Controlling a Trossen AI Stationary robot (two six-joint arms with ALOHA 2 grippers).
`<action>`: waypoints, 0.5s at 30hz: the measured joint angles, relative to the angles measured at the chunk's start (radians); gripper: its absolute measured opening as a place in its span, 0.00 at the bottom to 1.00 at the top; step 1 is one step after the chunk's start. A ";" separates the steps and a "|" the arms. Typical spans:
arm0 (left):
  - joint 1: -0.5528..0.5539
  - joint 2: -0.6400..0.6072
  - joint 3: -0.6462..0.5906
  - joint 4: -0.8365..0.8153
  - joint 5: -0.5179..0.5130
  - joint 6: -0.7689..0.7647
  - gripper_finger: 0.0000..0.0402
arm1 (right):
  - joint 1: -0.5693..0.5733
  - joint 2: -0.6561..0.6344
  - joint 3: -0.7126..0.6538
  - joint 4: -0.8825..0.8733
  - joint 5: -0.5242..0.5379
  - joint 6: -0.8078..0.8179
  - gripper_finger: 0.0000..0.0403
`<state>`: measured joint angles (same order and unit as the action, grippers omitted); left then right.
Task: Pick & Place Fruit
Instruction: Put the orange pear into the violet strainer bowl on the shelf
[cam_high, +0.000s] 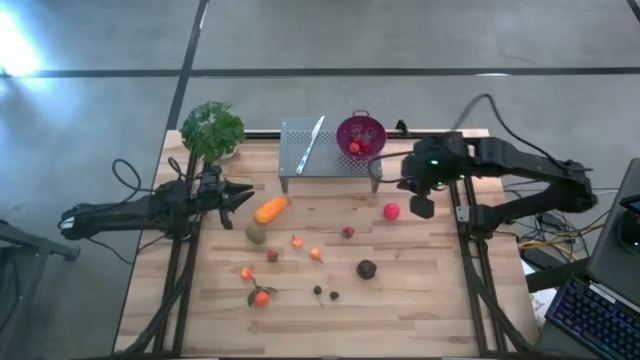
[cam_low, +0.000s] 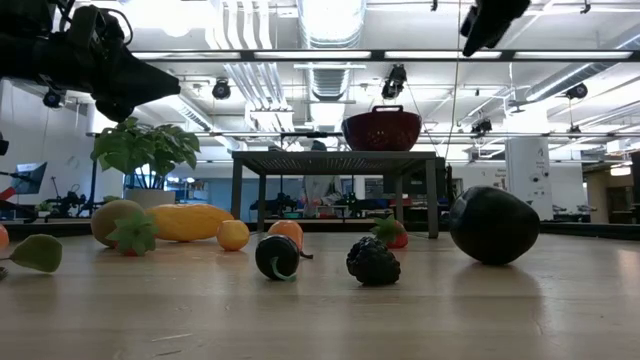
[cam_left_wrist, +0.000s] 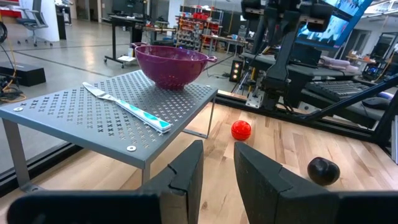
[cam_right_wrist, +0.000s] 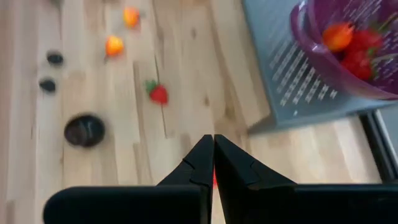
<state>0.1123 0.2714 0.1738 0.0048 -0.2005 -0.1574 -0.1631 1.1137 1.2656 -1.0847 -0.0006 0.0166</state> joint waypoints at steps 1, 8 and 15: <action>0.000 0.000 0.000 0.000 0.000 0.000 0.24 | 0.000 -0.043 -0.044 0.049 0.000 0.000 0.02; 0.000 0.000 0.000 0.000 0.000 0.000 0.24 | 0.000 -0.300 -0.317 0.396 0.000 -0.048 0.02; 0.000 0.000 0.000 0.000 0.000 0.000 0.24 | 0.000 -0.465 -0.491 0.552 0.000 -0.048 0.02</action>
<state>0.1123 0.2714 0.1738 0.0048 -0.2004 -0.1572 -0.1635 0.6484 0.7744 -0.5328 -0.0010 -0.0318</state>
